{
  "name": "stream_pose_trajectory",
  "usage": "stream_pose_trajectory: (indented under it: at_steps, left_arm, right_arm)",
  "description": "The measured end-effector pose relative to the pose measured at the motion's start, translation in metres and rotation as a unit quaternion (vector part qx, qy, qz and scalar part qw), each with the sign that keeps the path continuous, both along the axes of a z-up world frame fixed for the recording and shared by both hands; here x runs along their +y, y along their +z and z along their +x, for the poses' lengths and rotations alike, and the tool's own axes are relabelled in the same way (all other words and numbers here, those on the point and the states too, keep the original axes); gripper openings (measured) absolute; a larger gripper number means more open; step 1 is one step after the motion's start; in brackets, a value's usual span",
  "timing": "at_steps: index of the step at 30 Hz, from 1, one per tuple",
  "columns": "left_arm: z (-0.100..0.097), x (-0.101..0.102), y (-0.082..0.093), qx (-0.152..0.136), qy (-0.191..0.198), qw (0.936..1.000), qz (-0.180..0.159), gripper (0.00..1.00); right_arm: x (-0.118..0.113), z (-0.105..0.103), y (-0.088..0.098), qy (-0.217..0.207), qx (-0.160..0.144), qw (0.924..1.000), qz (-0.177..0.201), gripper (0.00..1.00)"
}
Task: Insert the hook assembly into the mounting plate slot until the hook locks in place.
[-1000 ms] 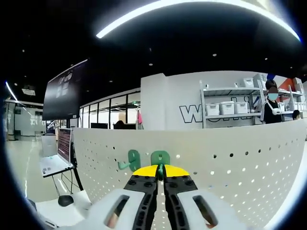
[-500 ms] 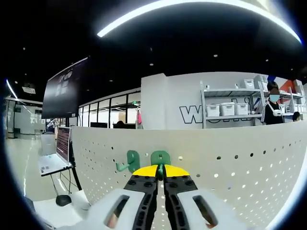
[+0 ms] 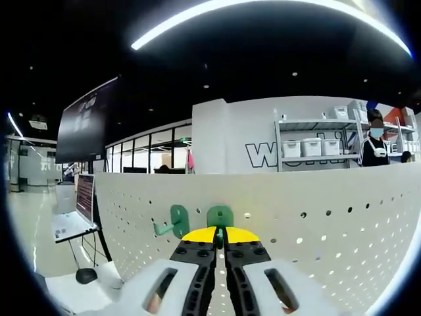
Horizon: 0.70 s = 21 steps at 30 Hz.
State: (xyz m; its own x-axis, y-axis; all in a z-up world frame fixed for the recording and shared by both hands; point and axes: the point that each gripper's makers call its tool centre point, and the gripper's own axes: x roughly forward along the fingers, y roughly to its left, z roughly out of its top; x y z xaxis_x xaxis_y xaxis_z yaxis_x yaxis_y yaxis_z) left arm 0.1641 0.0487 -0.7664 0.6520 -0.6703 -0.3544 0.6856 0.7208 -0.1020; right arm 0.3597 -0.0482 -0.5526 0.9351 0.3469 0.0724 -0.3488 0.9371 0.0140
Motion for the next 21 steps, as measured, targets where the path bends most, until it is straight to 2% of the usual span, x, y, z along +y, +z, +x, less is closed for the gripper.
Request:
stream_pose_trajectory:
  at_steps: [5, 11, 13, 21]
  left_arm:
    - [0.0008, 0.0020, 0.0010, -0.001, 0.005, 1.0000, -0.005, 0.74]
    - [-0.0026, -0.0012, 0.0009, 0.000, 0.001, 0.9999, -0.010, 0.74]
    - [-0.0044, -0.0025, -0.0009, 0.005, -0.002, 0.9999, -0.013, 0.73]
    - [-0.0026, -0.0004, 0.0031, -0.002, 0.004, 0.9999, -0.016, 0.73]
  right_arm:
    - [0.0005, 0.0001, 0.0005, -0.011, 0.002, 0.9999, 0.001, 0.01]
    - [0.0014, 0.0036, -0.0004, -0.063, 0.016, 0.9979, 0.007, 0.01]
    - [0.0014, 0.0051, 0.0006, -0.077, 0.015, 0.9969, -0.004, 0.01]
    - [0.0016, 0.0051, -0.0017, -0.114, 0.020, 0.9933, 0.002, 0.01]
